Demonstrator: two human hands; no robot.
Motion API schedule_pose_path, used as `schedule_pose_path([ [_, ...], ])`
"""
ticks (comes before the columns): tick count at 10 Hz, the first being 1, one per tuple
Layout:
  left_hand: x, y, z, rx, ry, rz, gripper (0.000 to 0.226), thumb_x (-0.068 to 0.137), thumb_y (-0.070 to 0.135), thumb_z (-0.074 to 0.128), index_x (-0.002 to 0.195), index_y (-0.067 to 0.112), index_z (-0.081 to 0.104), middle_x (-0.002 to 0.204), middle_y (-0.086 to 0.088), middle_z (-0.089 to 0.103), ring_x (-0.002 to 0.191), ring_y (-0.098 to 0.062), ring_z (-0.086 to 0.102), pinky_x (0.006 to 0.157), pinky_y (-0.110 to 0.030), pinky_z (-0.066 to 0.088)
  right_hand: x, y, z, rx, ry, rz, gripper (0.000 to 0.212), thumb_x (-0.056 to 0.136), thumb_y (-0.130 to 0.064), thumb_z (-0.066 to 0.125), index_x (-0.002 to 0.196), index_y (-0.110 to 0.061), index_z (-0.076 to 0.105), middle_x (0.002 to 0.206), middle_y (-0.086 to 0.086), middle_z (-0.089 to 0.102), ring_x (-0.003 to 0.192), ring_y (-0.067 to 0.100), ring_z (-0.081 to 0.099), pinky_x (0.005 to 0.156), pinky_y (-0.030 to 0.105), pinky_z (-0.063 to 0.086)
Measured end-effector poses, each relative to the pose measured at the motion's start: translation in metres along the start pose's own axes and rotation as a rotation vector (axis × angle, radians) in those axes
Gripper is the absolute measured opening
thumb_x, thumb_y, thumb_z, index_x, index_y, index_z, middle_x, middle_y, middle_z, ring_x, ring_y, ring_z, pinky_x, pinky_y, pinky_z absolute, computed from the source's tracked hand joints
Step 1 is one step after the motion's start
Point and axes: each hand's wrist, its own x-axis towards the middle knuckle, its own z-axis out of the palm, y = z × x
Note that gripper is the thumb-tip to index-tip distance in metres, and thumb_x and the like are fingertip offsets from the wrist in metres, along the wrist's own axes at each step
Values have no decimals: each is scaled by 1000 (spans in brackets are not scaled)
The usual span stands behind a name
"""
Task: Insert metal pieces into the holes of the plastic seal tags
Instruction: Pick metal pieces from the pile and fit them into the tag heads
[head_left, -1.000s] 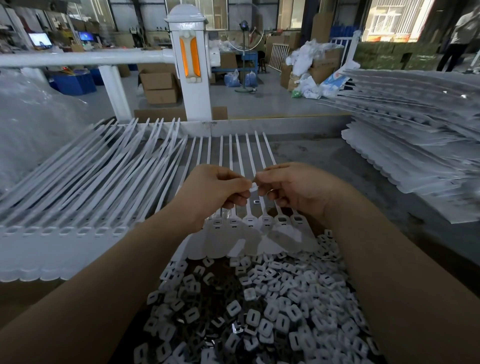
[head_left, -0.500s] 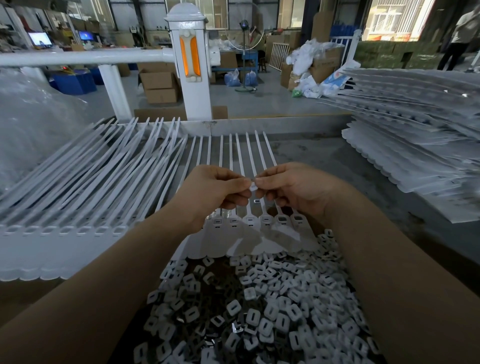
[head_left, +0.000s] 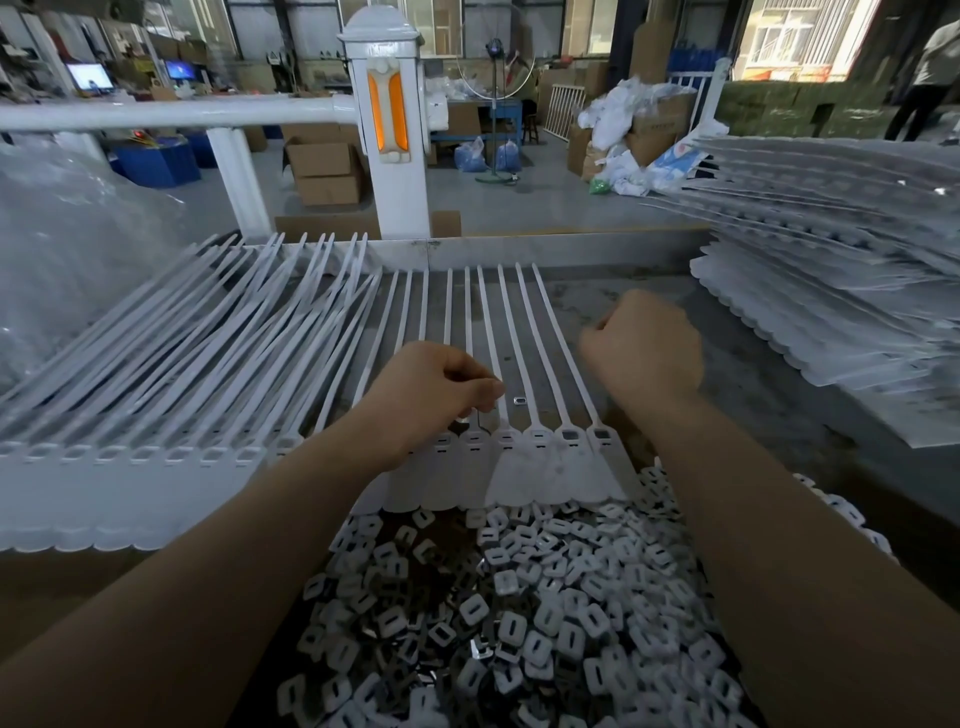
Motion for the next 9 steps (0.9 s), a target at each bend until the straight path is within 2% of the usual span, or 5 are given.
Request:
schedule_pose_path([
  [2, 1, -1, -2, -29, -28, -20, 10, 88, 29, 71, 81, 23, 74, 72, 11, 73, 57, 0, 63, 47, -12, 44, -5, -8, -9, -291, -32, -131, 14, 87, -5, 59, 78, -12, 50, 79, 2, 57, 56, 16, 43, 48, 24, 29],
  [4, -5, 4, -15, -338, -26, -148, 22, 94, 5, 56, 113, 1, 66, 96, -16, 72, 80, -30, 66, 72, -39, 55, -42, -65, -43, 262, -978, -724, 7, 80, -27, 77, 85, -32, 75, 84, -15, 73, 81, 0, 68, 79, 25, 54],
  [5, -6, 9, -20, -383, 8, -190, 32, 95, 2, 54, 126, -8, 58, 118, -29, 63, 98, -33, 57, 96, -46, 47, -69, -85, -37, 186, -1190, -937, 13, 84, -24, 74, 97, -27, 75, 75, -20, 70, 77, -1, 66, 80, 26, 56],
  [6, -8, 17, -21, -427, -36, -194, 31, 95, 4, 56, 123, -7, 58, 97, -15, 63, 87, -23, 58, 80, -32, 49, -89, -95, -22, 193, -1193, -1051, 22, 85, -16, 73, 107, -18, 75, 76, -23, 61, 68, -14, 56, 66, 5, 42],
  [9, -9, 15, -20, -452, -53, -188, 32, 95, 6, 56, 123, -9, 57, 83, -7, 56, 72, -15, 51, 67, -25, 40, -98, -95, -7, 113, -1098, -1122, 15, 84, -18, 74, 99, -17, 75, 88, -15, 66, 73, -9, 54, 66, 3, 41],
])
